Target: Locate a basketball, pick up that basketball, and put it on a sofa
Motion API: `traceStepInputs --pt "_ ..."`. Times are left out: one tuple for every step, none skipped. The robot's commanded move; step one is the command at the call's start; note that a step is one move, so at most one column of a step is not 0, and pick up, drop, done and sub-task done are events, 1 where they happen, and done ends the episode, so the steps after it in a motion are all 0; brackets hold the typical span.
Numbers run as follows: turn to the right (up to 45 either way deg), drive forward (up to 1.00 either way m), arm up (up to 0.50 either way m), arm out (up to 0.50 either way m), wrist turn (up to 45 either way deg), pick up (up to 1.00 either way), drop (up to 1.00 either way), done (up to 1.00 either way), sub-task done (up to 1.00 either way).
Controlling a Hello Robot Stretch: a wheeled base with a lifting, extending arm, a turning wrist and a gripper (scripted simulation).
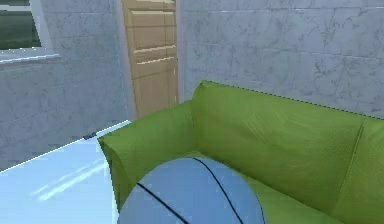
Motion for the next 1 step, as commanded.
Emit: traceStepInputs --pt "24.0 0.00 0.00 0.00 0.0 0.00 0.00 0.00 0.00"
